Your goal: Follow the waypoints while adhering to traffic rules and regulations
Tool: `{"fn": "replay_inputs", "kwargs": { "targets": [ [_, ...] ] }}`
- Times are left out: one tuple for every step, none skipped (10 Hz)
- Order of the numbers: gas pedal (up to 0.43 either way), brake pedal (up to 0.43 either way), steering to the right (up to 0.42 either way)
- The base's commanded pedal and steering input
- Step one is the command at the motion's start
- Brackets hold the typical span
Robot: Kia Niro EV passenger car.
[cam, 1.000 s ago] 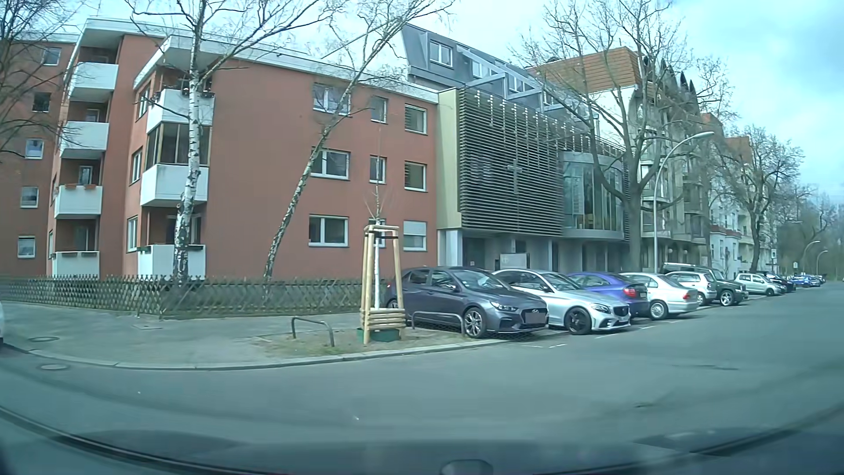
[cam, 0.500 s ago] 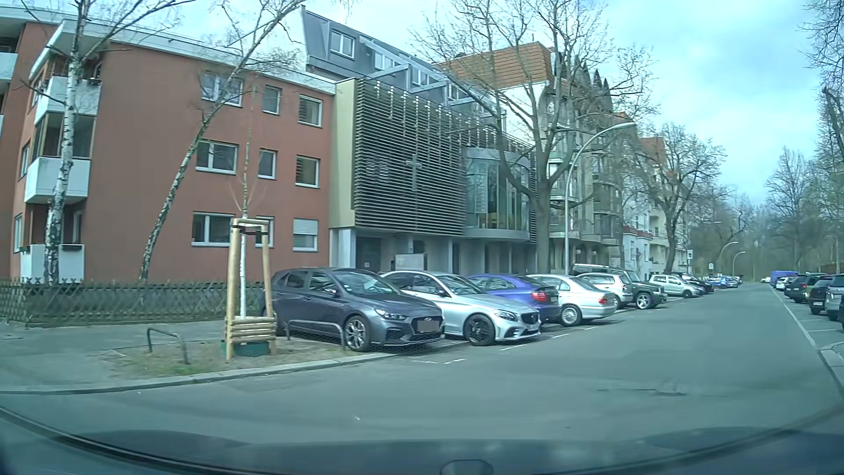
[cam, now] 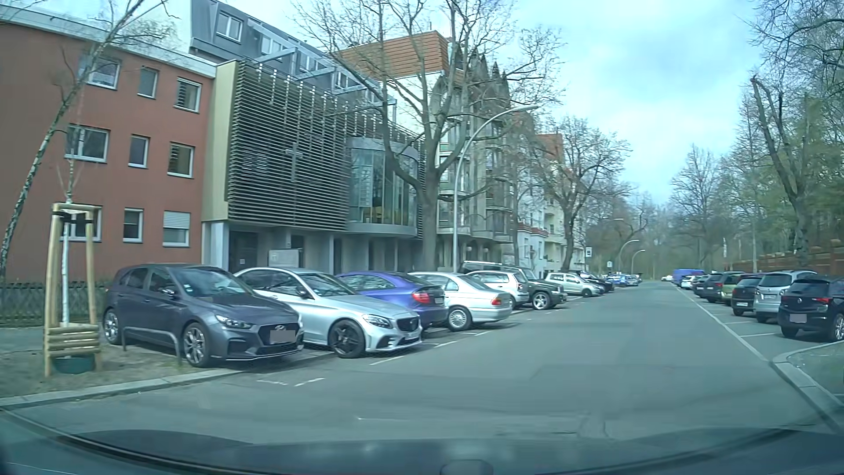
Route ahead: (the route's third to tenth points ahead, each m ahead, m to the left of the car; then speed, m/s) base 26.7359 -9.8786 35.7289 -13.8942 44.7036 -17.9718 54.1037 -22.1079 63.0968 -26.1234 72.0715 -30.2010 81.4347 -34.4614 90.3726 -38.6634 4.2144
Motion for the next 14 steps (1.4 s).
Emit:
{"fn": "replay_inputs", "kwargs": {
  "targets": [
    [0.15, 0.0, 0.421],
    [0.15, 0.0, 0.402],
    [0.15, 0.0, 0.38],
    [0.15, 0.0, 0.364],
    [0.15, 0.0, 0.34],
    [0.15, 0.0, 0.311],
    [0.15, 0.0, 0.275],
    [0.15, 0.0, 0.246],
    [0.138, 0.0, 0.214],
    [0.138, 0.0, 0.189],
    [0.138, 0.0, 0.17],
    [0.138, 0.0, 0.153],
    [0.138, 0.0, 0.134],
    [0.138, 0.0, 0.113]
  ]
}}
